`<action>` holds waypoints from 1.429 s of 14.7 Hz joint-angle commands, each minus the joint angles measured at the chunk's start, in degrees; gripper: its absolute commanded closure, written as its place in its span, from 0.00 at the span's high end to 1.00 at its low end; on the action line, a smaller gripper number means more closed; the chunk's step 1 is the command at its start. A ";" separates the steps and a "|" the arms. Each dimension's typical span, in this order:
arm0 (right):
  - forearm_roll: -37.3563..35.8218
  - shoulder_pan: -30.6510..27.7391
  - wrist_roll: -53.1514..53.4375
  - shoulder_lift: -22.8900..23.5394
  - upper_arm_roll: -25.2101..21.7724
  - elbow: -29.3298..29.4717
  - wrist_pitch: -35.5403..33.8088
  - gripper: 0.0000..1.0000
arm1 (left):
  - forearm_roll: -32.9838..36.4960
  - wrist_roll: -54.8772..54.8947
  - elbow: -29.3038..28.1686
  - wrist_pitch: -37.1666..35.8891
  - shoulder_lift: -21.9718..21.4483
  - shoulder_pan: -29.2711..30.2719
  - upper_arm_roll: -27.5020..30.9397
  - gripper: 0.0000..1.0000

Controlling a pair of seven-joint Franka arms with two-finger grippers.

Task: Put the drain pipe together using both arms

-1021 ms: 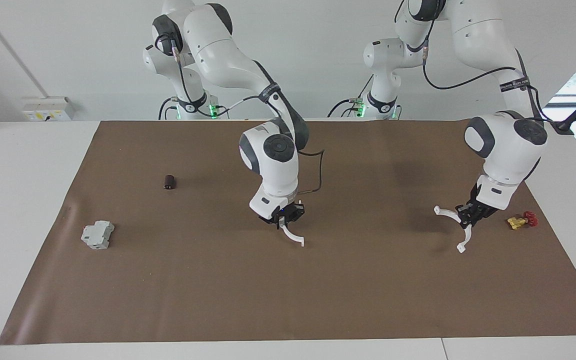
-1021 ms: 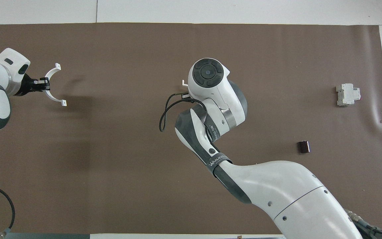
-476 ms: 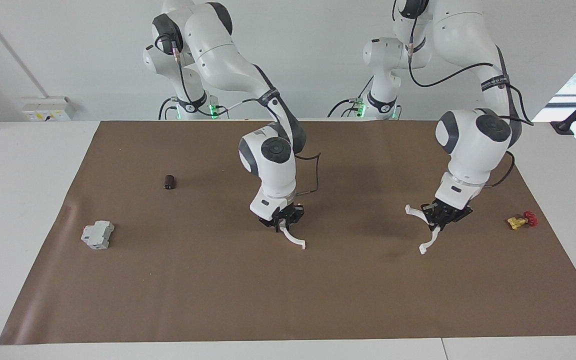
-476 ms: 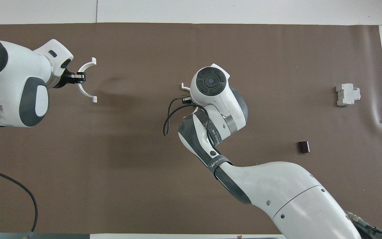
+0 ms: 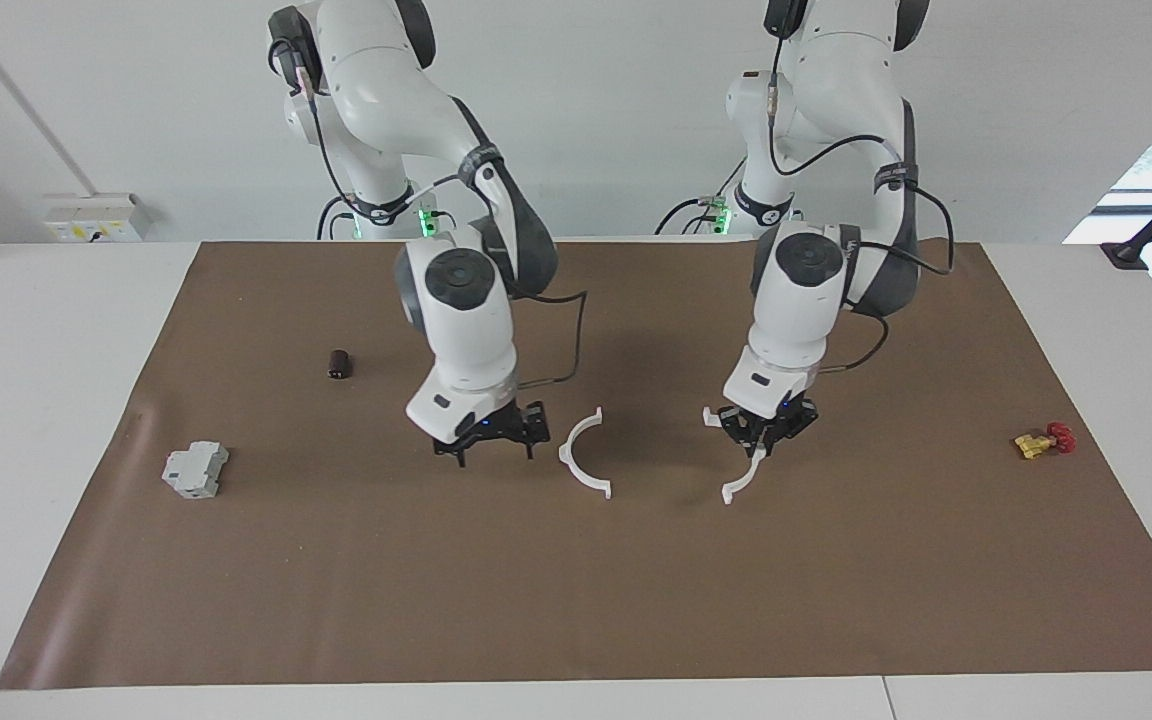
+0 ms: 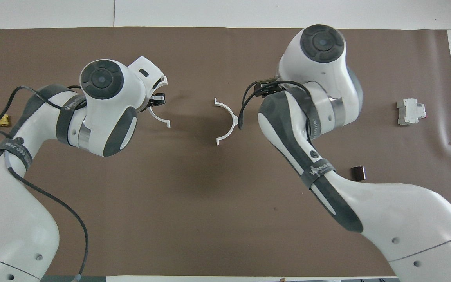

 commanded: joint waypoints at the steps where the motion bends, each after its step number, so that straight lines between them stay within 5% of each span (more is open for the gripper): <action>1: -0.04 -4.77 -3.74 -7.11 0.81 -1.47 -8.53 1.00 | 2.06 -6.73 7.54 -5.14 6.21 -4.21 0.95 0.00; 9: -1.97 -16.47 -19.82 -19.69 0.37 -1.02 -27.72 1.00 | 2.93 -13.43 9.74 -5.16 10.09 -9.93 0.95 0.00; 12: -2.16 -17.18 -20.36 -20.31 0.37 -1.73 -28.17 1.00 | 3.55 -13.43 7.82 -3.84 9.74 -11.33 0.95 0.00; 16: -1.98 -17.71 -20.28 -24.79 0.37 -9.90 -26.15 1.00 | 3.64 -13.43 5.88 -2.26 9.30 -12.22 0.86 0.00; 21: -1.19 -17.89 -18.52 -27.68 0.11 -7.11 -28.15 1.00 | 3.64 -13.43 3.15 1.08 8.50 -12.83 0.86 0.00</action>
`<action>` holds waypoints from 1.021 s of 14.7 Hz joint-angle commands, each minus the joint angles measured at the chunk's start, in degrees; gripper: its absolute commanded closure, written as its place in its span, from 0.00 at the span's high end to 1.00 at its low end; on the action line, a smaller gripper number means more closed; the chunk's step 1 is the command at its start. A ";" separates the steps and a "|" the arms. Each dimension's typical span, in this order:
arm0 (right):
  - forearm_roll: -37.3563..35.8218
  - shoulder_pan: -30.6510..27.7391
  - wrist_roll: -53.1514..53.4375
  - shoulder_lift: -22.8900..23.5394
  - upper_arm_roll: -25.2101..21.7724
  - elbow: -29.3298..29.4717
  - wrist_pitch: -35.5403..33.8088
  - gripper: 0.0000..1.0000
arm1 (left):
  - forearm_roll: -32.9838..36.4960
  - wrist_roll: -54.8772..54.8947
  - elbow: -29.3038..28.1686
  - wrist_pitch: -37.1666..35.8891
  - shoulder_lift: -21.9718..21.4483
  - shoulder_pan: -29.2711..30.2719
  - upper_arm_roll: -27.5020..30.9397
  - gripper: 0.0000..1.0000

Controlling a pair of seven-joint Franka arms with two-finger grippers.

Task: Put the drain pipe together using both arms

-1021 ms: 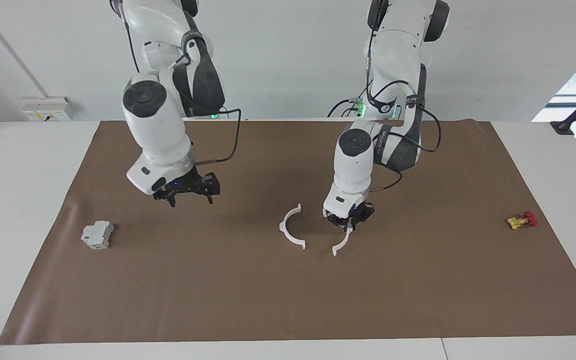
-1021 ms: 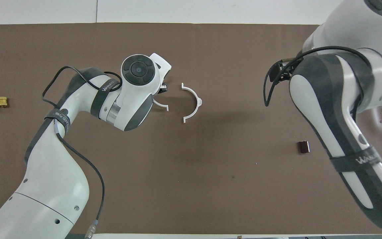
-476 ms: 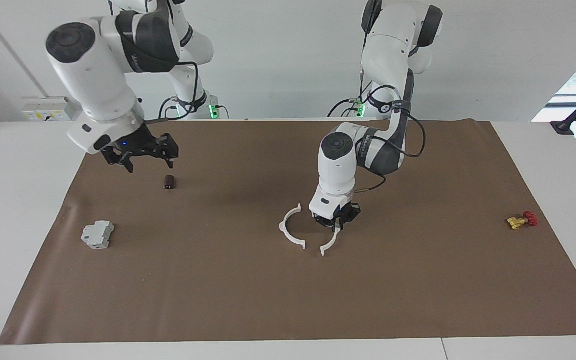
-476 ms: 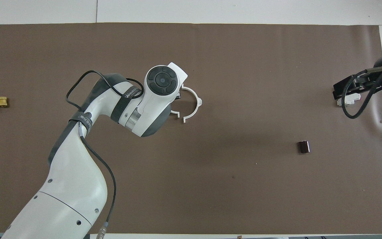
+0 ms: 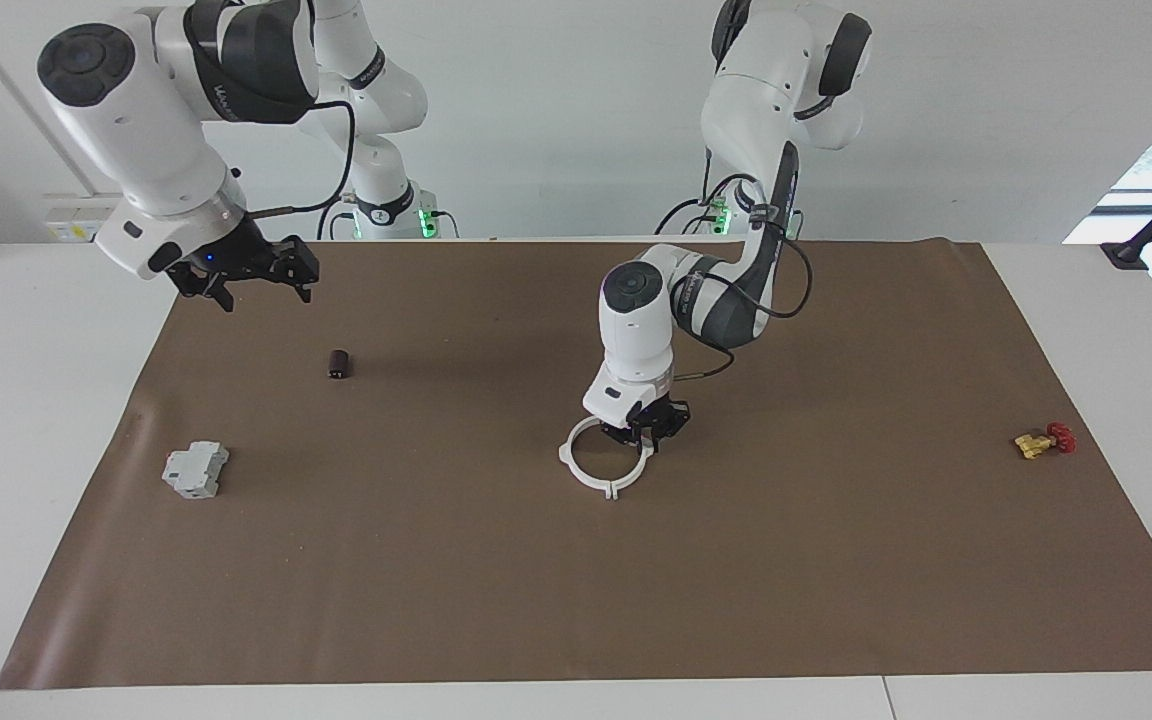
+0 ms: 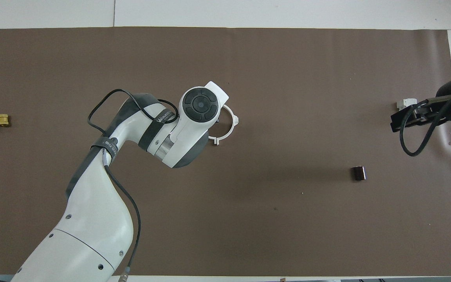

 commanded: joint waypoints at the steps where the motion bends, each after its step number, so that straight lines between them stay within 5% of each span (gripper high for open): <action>1: 0.28 -1.48 0.68 -3.49 -0.02 0.53 -1.59 1.00 | 1.13 -1.21 -2.61 2.92 -0.72 -1.17 0.75 0.00; 15: -0.25 -1.84 1.12 -4.90 1.47 -1.58 -0.37 1.00 | 1.04 -0.51 -5.86 4.77 -1.78 -1.70 0.49 0.00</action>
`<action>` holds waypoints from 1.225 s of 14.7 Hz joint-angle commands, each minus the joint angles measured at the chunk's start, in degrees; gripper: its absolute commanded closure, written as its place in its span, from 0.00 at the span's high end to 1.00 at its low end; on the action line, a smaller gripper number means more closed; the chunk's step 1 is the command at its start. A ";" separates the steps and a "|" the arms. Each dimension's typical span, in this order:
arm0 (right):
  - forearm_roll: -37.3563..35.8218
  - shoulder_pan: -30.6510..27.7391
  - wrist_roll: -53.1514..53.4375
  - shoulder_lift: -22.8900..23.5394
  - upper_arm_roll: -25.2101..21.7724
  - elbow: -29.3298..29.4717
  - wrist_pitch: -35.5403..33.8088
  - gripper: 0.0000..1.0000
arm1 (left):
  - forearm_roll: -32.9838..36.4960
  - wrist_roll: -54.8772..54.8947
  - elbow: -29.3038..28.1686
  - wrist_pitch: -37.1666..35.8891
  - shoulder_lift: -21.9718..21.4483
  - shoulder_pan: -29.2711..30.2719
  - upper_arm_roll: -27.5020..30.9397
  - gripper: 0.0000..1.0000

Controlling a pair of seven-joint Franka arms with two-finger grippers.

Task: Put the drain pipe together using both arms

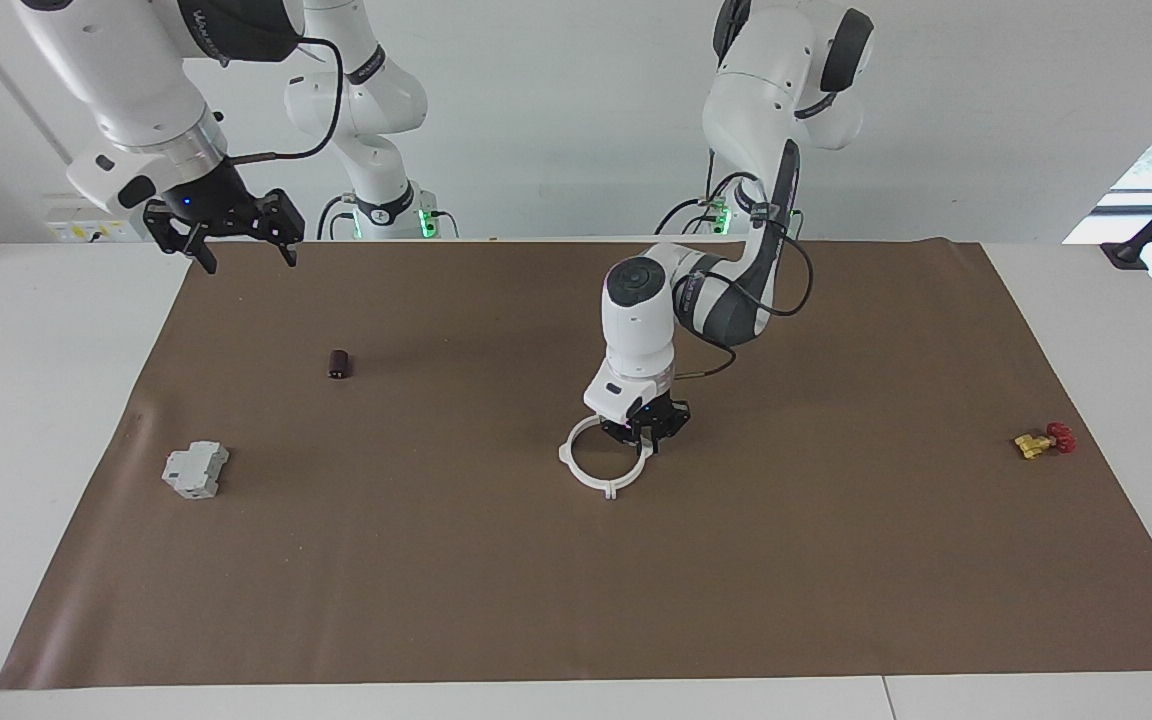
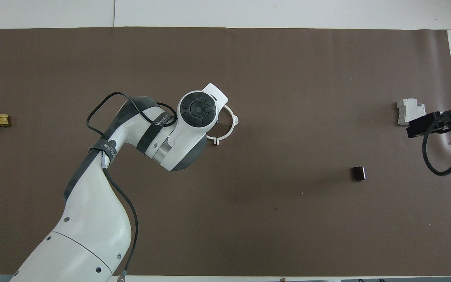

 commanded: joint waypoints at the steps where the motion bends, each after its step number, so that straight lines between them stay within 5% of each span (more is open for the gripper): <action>1: -0.27 -0.23 0.84 -0.50 0.43 -0.53 0.44 1.00 | 0.52 -0.82 -3.59 2.14 -0.65 -1.59 0.32 0.00; 2: -0.36 -0.23 0.75 -0.50 0.43 -0.45 0.44 1.00 | 0.17 -0.82 -3.59 2.06 -0.65 -1.59 0.31 0.00; 3: -0.36 -0.23 0.75 -0.50 0.52 -0.45 0.44 1.00 | 0.08 -0.91 -3.59 1.97 -0.65 -1.59 0.23 0.12; 4: -0.36 -0.40 0.75 -0.50 1.04 -0.45 0.44 1.00 | 0.08 -0.91 -3.59 1.88 -0.82 -1.67 0.31 0.52; 5: -0.36 -0.49 0.66 -0.42 1.22 -0.45 0.44 1.00 | 0.08 -0.91 -3.59 1.88 -0.74 -1.67 0.31 0.80; 6: -0.36 -0.49 0.66 -0.41 1.22 -0.45 0.44 1.00 | 0.08 -0.91 -3.59 1.97 -0.82 -1.67 0.31 0.89; 9: -0.10 -0.49 0.14 -0.15 0.96 -0.45 0.70 1.00 | 0.08 -0.91 -3.59 1.88 -0.82 -1.67 0.31 0.91; 11: -0.10 -0.23 0.22 -0.06 0.96 -0.45 0.70 1.00 | 0.08 -0.91 -3.16 1.79 -0.74 -1.59 0.40 1.00; 18: -0.18 -0.05 0.40 -0.15 0.96 0.17 0.79 1.00 | -0.36 -1.53 -2.54 2.32 -1.61 0.52 0.40 1.00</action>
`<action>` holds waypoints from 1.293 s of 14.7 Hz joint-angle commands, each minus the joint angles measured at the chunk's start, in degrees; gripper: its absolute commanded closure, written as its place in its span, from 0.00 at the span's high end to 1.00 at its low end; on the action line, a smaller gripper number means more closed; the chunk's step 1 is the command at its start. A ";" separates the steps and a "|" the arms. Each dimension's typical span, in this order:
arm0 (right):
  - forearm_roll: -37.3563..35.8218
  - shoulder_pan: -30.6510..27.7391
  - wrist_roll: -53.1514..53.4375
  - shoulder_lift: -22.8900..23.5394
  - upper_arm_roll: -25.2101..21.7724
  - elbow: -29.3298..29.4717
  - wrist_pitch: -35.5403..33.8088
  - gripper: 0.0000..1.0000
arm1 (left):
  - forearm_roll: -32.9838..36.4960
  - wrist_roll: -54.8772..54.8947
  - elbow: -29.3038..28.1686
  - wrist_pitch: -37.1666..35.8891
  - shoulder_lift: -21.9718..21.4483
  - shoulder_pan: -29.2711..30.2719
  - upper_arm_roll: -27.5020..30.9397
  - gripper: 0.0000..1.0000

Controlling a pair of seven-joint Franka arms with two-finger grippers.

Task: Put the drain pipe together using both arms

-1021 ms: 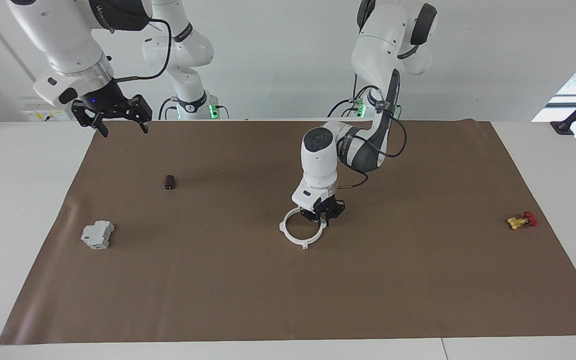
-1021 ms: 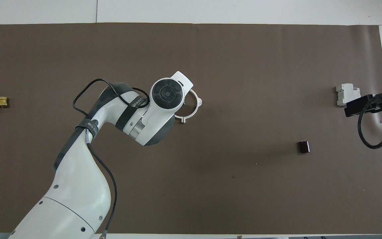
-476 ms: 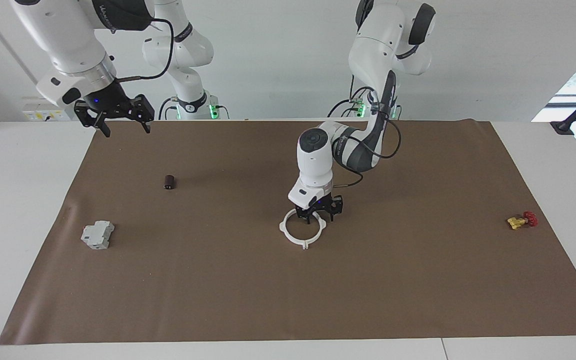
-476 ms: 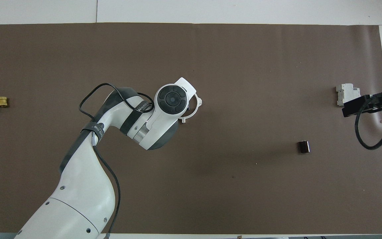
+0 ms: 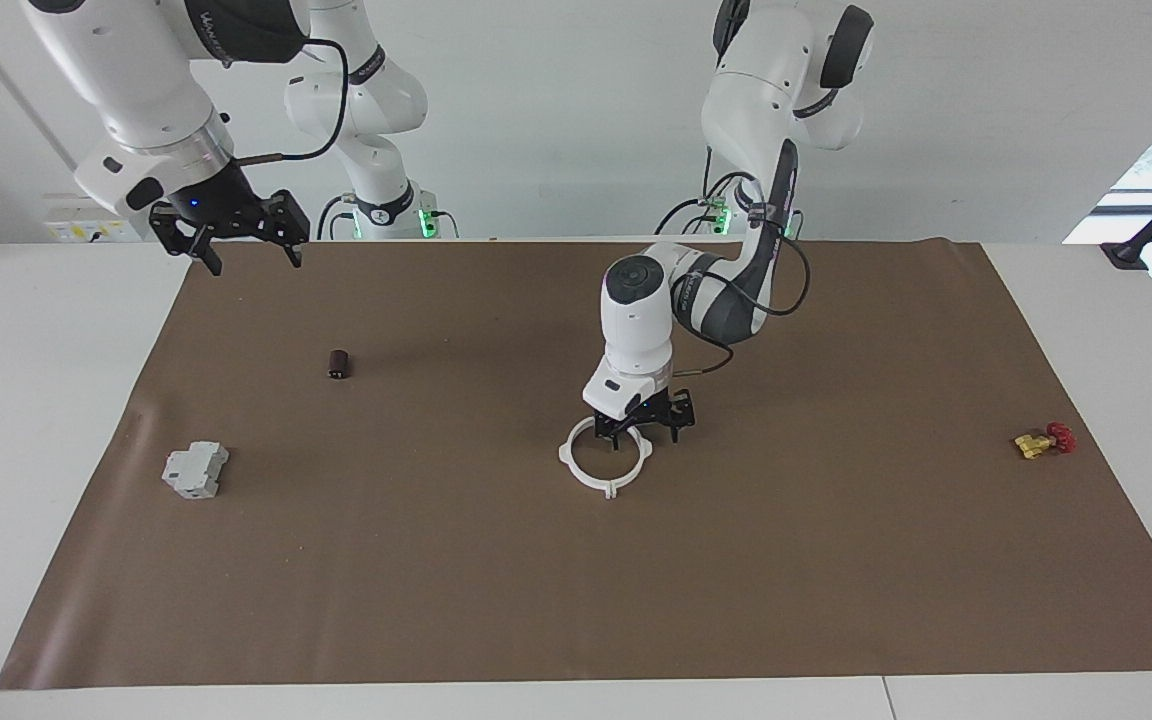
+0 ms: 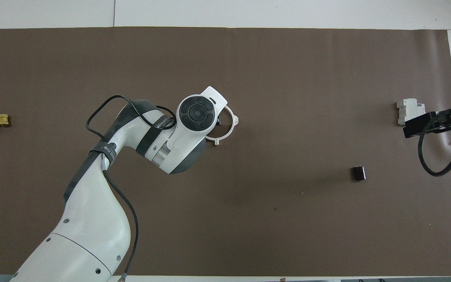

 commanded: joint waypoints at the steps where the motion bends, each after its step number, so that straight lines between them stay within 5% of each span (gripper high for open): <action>1: -0.10 -0.08 0.40 -0.38 0.32 0.19 0.57 1.00 | -0.74 -0.74 -0.69 1.01 -0.94 0.83 0.15 1.00; 6: 0.17 -0.60 0.57 -0.30 0.14 0.45 0.74 1.00 | -6.02 0.83 0.19 0.93 -3.22 4.88 0.06 1.00; 9: 0.26 -1.04 0.57 -0.30 -0.47 0.45 0.48 1.00 | -6.11 4.42 -3.92 0.40 -8.21 9.43 -0.02 1.00; 13: 0.08 -1.84 0.66 -0.30 -0.65 0.37 0.91 1.00 | -6.20 15.05 -10.35 0.31 -16.31 18.13 -0.11 1.00; 19: 0.08 -1.92 0.57 -0.30 -0.56 0.45 1.10 1.00 | -10.32 36.75 -10.54 -7.40 -21.67 27.80 -0.02 1.00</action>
